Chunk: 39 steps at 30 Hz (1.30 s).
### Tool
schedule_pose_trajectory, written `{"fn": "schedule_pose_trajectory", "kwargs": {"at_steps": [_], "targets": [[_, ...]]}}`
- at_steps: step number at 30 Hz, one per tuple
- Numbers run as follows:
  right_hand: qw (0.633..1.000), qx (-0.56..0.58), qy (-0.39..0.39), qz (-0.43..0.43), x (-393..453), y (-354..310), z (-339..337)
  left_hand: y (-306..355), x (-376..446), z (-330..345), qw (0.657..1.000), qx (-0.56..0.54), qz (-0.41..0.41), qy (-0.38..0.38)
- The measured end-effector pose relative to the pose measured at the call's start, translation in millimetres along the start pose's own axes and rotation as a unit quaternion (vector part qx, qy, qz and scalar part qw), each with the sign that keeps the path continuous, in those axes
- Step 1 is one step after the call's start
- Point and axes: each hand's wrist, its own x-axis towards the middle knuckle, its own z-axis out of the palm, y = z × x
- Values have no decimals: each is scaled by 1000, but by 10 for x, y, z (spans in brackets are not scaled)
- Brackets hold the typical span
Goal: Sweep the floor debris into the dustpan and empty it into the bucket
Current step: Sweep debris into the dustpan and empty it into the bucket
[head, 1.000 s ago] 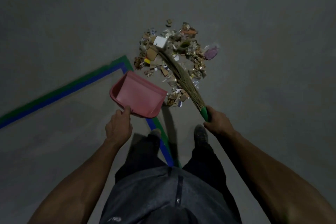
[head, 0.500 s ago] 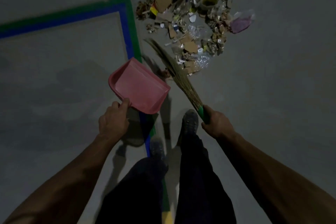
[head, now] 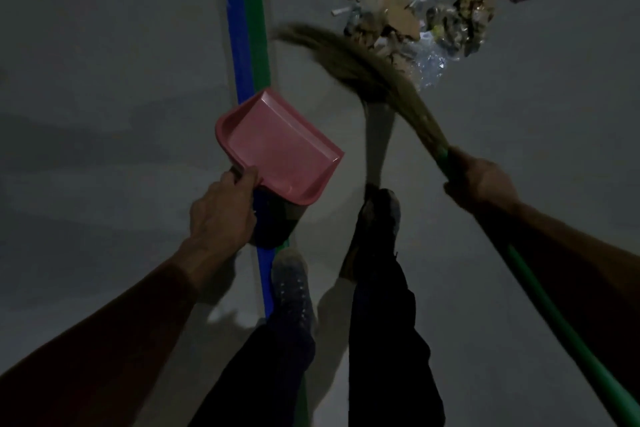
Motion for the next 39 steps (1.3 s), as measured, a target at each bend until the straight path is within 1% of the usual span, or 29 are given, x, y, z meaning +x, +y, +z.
{"fn": "schedule_pose_trajectory", "kwargs": {"at_steps": [4, 6, 8, 10, 12, 14, 16, 19, 23, 27, 30, 32, 35, 39], "targets": [[997, -9, 79, 9, 268, -94, -241, 107, 114, 42, 1000, -11, 4, 18], [996, 7, 94, 3, 222, -153, -276, 159, 133, -4, 1000, -19, 4, 23], [995, 39, 88, -8, 22, -182, -210, 207, 126, -76, 999, -20, 5, 25], [996, 53, 60, -26, -271, -152, -68, 262, 126, -168, 1000, -18, -5, 21], [999, 26, 7, -25, -513, -43, 63, 320, 151, -254, 999, -27, -14, 17], [999, -16, -50, -10, -582, 130, 92, 376, 199, -321, 999, -38, -19, 24], [996, -42, -71, 19, -433, 309, -14, 434, 273, -361, 998, -42, -23, 28], [996, -70, -30, 49, 27, 493, -317, 525, 396, -376, 998, -47, -24, 37], [996, -82, 23, 5, 506, 488, -759, 636, 506, -399, 997, -56, -39, 43], [997, -63, 25, -30, 388, 294, -932, 650, 464, -493, 995, -65, -64, 32], [998, 13, 8, -58, 49, 98, -917, 596, 332, -598, 993, -80, -83, 24], [996, 54, -21, -74, -178, -64, -854, 503, 228, -649, 992, -81, -91, 16], [993, 70, -43, -81, -417, -360, -662, 248, 60, -673, 992, -77, -100, 7], [991, 70, -53, -102, -506, -932, -319, -297, -101, -581, 987, -105, -120, -21]]}}
